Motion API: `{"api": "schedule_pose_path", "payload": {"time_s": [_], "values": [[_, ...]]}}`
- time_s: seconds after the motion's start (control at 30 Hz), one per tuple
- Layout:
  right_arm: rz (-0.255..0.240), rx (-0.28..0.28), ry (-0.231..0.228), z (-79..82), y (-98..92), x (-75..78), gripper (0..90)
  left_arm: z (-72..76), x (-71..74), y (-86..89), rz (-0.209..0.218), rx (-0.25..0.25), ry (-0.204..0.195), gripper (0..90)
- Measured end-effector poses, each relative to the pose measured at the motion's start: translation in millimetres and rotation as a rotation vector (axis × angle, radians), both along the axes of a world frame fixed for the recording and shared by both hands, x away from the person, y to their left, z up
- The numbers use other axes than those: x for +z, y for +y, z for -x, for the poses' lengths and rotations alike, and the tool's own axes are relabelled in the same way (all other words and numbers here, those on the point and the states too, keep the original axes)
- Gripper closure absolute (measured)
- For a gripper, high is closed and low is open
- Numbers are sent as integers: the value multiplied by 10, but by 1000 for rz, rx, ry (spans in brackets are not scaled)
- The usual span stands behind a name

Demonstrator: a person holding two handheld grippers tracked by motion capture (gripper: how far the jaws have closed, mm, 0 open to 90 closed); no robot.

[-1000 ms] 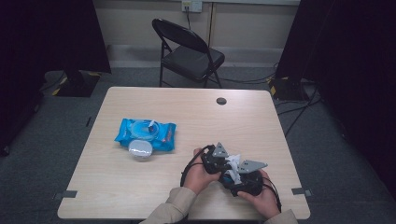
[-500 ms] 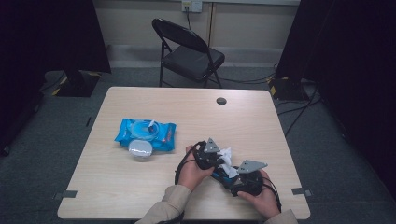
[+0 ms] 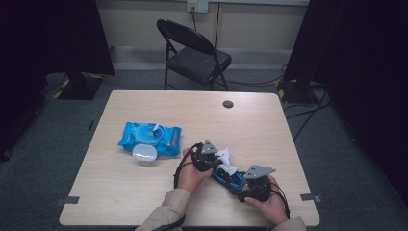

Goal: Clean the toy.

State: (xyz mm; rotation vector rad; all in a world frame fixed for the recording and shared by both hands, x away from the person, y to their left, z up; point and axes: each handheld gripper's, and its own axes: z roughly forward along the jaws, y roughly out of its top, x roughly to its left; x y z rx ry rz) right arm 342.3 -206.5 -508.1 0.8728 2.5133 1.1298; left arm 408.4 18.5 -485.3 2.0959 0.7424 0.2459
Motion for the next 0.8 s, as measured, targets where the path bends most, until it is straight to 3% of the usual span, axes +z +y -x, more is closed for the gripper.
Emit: {"api": "schedule_pose_path", "payload": {"time_s": [0.1,0.3,0.5,0.7,0.8], "values": [[0,0,0,0,0,0,242,-2,-4,44,-14,15,-4,796],[0,0,0,0,0,0,242,4,-55,198,6,52,-3,790],[0,0,0,0,0,0,242,17,-60,288,-1,78,-5,790],[1,3,0,-2,-2,1,242,49,-75,427,-11,109,21,791],[0,0,0,-1,0,0,241,73,-119,534,-24,129,67,791]]}}
